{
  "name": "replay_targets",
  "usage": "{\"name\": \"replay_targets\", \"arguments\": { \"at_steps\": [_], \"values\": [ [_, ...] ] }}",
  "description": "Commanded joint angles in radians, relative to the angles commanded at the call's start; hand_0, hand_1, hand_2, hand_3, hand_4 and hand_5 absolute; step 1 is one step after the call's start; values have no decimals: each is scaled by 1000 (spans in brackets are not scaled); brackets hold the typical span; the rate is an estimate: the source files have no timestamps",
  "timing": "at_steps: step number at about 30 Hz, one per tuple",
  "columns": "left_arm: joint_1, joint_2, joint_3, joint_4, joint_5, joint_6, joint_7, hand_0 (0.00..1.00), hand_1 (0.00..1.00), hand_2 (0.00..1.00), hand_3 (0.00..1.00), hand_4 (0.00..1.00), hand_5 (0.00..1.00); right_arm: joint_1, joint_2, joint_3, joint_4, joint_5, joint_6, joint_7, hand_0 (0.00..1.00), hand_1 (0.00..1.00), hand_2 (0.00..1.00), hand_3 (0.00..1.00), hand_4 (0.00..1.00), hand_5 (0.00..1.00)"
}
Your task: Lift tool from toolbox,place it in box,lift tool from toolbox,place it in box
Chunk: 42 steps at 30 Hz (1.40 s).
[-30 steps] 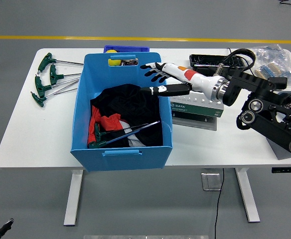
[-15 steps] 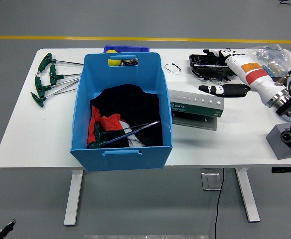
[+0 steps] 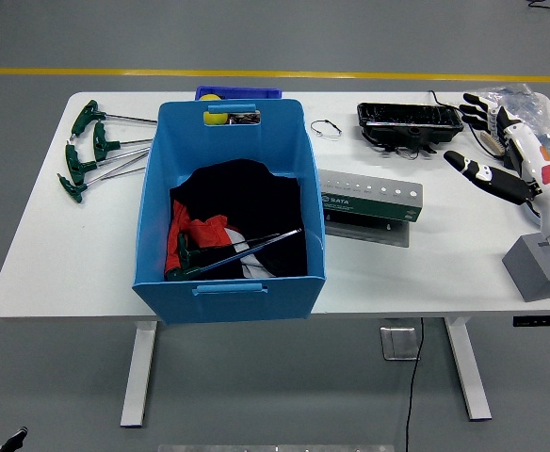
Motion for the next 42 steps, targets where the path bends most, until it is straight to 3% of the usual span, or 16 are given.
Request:
{"name": "replay_targets", "arguments": {
  "at_steps": [10,21,24,27,29,31,33,37,42],
  "values": [
    [-6,4,34,0,-17,-2,2,858,871,885,677,682,664,-97,68,100,5,31,28,1,869,824,863,888,998,830],
    [-15,-19,60,0,-27,-3,8,858,870,885,677,683,665,-150,85,181,46,2,30,-5,869,823,864,890,998,867],
    [-11,-9,45,0,-17,-1,11,858,870,885,677,683,665,-134,106,184,31,0,31,-3,869,823,864,890,998,867],
    [-19,5,-34,0,50,10,30,857,872,885,676,683,664,-112,142,180,-4,5,30,6,869,822,862,884,998,873],
    [-20,16,-23,0,22,6,14,857,872,885,676,683,664,-100,146,175,-15,3,28,8,869,822,862,884,998,873],
    [-39,35,-36,0,44,6,19,857,872,885,676,683,664,-75,159,173,-29,-10,27,5,869,822,862,884,998,873],
    [-60,38,-72,0,69,9,20,857,870,885,676,682,664,-74,160,179,-35,-11,28,2,870,822,861,885,998,866],
    [-79,32,-30,0,45,-2,10,857,870,885,676,682,664,-88,153,196,-48,-11,28,-1,870,822,861,885,998,866],
    [-68,45,-26,0,51,3,20,857,871,884,675,683,665,-82,180,191,-58,-19,28,1,870,822,863,892,998,860]
  ]
}}
